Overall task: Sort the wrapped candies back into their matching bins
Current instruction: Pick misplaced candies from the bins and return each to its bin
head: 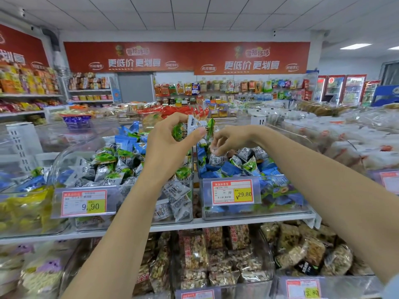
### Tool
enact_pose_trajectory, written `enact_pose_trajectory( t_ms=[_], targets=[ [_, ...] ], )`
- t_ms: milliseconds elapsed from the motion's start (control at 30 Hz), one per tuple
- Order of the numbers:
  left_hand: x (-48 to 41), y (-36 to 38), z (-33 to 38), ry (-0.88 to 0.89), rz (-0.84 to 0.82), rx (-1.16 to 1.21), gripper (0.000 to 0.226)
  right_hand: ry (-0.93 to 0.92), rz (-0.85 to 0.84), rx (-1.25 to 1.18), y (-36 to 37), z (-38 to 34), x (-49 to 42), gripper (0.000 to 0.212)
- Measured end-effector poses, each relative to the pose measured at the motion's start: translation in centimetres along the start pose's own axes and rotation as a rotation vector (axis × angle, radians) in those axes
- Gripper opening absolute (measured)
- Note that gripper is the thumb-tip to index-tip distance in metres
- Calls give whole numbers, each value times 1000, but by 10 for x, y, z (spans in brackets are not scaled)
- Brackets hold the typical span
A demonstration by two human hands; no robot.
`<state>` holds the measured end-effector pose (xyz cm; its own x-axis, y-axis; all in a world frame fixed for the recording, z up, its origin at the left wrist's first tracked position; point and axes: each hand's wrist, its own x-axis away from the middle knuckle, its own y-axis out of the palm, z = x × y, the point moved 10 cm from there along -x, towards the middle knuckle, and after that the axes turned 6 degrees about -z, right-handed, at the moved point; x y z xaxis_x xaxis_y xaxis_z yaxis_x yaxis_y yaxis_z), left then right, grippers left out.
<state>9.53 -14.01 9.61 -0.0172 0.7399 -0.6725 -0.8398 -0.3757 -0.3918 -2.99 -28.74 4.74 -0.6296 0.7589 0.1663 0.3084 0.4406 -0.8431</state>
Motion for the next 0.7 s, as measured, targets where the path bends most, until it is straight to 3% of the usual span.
enact_pose_trajectory(
  t_ms=[133, 267, 367, 500, 600, 700],
  targets=[
    [3, -3, 1, 0, -11, 6, 16, 80, -24, 38, 5, 5, 4, 23],
    [3, -5, 1, 3, -9, 14, 20, 82, -64, 63, 15, 3, 9, 13],
    [4, -4, 1, 0, -26, 12, 17, 38, -63, 75, 16, -2, 12, 20],
    [9, -2, 1, 10, -42, 19, 15, -54, 114, 75, -2, -9, 28, 13],
    [10, -2, -4, -10, -30, 24, 13, -166, 292, -165, -25, -9, 54, 16],
    [13, 0, -3, -48, 7, 20, 24, -270, 363, -378, -32, -11, 79, 19]
  ],
)
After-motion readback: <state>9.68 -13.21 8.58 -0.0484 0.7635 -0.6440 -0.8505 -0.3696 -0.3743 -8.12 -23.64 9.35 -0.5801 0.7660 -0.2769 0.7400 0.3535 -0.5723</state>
